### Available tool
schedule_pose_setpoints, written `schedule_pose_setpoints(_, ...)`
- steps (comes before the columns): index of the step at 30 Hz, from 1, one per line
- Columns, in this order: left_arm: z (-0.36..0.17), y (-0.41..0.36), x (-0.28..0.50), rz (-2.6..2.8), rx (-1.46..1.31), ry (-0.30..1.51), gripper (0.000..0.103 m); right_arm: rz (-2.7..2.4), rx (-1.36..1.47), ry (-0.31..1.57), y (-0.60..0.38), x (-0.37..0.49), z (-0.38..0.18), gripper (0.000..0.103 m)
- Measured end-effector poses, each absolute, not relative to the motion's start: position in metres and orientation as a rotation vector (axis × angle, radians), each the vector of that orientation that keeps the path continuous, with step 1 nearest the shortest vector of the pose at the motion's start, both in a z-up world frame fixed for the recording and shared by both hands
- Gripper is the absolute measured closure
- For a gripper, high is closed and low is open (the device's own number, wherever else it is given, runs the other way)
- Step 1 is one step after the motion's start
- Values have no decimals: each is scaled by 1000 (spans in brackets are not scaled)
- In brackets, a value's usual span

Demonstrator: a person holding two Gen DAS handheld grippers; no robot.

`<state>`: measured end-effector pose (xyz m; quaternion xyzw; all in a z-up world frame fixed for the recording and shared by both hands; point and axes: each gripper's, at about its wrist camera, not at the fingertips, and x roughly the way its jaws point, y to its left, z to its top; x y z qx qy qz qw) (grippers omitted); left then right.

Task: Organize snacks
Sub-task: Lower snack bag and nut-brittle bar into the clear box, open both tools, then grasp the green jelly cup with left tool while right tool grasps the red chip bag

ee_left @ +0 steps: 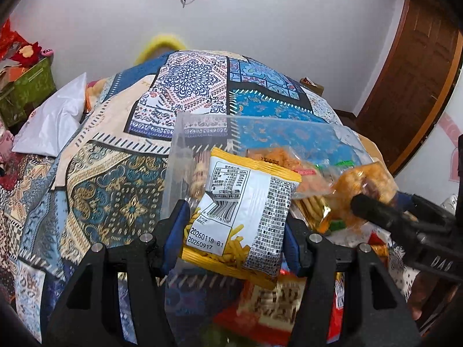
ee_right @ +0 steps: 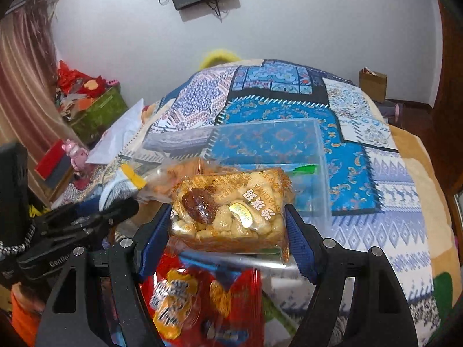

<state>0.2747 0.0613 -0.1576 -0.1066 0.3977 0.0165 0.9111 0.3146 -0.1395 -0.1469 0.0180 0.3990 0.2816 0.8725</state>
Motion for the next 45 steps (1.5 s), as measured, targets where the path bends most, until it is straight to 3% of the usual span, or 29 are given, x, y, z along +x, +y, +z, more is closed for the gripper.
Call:
schedule_pose_setpoints(12, -166, 58, 292, 62, -145, 830, 43, 569, 15, 850, -136, 326, -158, 30)
schedule_pose_setpoints(16, -166, 56, 287, 65, -117, 841, 34, 564, -15, 864, -137, 321, -157, 29)
schedule_pose_setpoints(29, -134, 65, 248, 38, -184, 817, 34, 562, -7, 876, -157, 303, -142, 28)
schedule_pose_setpoints(33, -129, 66, 230, 39, -184, 812, 33, 565, -4, 860, -163, 292, -138, 22)
schedule_pose_setpoints(45, -168, 60, 186, 16, -205, 927, 31, 593, -22, 979, -154, 273, -180, 20)
